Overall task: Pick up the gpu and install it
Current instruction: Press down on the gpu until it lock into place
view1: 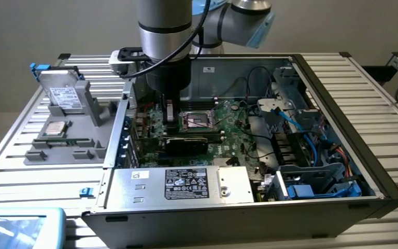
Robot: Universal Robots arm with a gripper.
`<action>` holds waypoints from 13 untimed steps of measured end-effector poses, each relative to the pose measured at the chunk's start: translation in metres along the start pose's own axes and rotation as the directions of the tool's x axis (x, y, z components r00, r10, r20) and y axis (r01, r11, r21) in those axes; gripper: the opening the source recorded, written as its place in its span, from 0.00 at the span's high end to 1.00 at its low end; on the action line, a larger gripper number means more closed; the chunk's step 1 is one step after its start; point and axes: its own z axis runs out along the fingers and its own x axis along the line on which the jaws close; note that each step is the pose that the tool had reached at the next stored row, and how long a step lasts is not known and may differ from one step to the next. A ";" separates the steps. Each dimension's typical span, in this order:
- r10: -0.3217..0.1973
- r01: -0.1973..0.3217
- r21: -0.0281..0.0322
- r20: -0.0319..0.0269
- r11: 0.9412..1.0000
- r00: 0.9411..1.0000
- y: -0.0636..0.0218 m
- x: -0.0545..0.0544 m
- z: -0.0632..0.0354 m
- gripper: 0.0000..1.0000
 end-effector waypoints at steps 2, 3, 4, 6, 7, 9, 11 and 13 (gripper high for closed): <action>0.000 0.000 0.000 0.000 1.000 1.000 -0.0057 0.000 0.0005 0.88; 0.000 0.000 0.000 0.000 1.000 1.000 -0.0083 0.000 0.0016 0.88; 0.000 0.000 0.000 0.000 1.000 1.000 -0.0106 0.000 0.0034 0.88; 0.001 -0.001 0.000 0.001 1.000 1.000 -0.0129 0.000 0.0067 0.88; 0.002 -0.002 0.000 0.002 1.000 1.000 -0.0134 0.000 0.0086 0.88; 0.003 -0.003 0.000 0.004 1.000 1.000 -0.0141 0.000 0.0122 0.88; 0.003 -0.003 0.000 0.008 1.000 1.000 -0.0140 0.000 0.0147 0.88; 0.004 -0.004 -0.001 0.009 1.000 1.000 -0.0141 0.000 0.0167 0.88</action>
